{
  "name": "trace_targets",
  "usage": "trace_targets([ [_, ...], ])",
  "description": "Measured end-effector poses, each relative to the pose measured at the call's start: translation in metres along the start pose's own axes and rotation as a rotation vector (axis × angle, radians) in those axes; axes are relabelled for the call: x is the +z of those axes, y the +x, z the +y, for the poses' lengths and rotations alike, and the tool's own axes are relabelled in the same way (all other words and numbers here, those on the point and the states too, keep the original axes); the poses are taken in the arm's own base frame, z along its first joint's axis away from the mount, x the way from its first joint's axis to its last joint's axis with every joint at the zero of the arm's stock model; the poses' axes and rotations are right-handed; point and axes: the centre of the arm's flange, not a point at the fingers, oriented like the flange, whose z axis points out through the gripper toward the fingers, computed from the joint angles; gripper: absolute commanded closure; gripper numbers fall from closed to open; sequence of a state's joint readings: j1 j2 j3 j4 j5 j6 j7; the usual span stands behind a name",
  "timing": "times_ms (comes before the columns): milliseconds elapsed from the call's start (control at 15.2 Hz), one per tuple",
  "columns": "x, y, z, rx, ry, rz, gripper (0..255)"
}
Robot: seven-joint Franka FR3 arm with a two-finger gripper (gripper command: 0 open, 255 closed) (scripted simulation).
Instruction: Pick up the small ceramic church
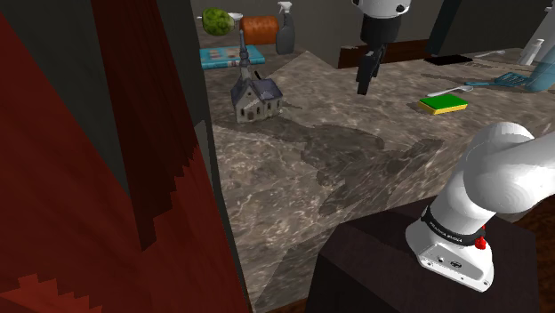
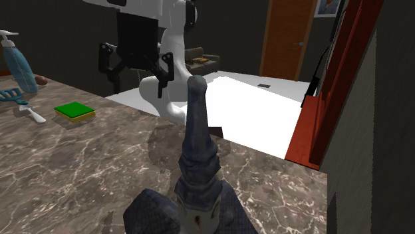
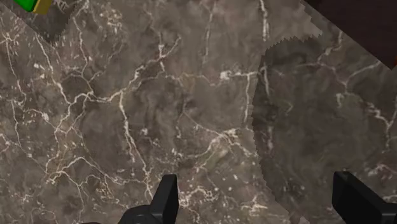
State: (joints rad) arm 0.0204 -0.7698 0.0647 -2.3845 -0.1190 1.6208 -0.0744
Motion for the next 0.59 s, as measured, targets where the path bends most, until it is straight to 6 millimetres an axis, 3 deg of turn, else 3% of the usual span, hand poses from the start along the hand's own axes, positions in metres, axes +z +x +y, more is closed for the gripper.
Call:
trace_targets([
  [198, -0.004, 0.013, -0.001, -0.006, 0.009, 0.013, 0],
  [594, -0.026, 0.075, -0.012, -0.033, 0.055, 0.075, 0],
])
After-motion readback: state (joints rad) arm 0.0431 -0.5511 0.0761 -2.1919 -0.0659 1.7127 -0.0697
